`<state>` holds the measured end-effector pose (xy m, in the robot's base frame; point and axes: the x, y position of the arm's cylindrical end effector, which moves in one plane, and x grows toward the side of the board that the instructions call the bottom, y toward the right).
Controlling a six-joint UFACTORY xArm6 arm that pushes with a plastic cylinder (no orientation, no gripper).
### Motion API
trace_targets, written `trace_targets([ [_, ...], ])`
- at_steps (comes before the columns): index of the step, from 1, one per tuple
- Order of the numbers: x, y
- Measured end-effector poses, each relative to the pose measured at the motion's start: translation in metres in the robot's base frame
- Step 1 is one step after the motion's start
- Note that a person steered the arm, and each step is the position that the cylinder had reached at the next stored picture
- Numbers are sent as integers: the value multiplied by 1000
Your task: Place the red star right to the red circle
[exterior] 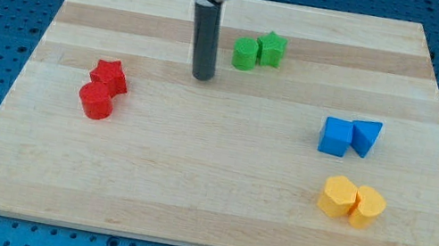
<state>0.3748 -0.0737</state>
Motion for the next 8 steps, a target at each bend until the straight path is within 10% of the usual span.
trace_targets([
  [3,3,-193],
  [8,23,-55],
])
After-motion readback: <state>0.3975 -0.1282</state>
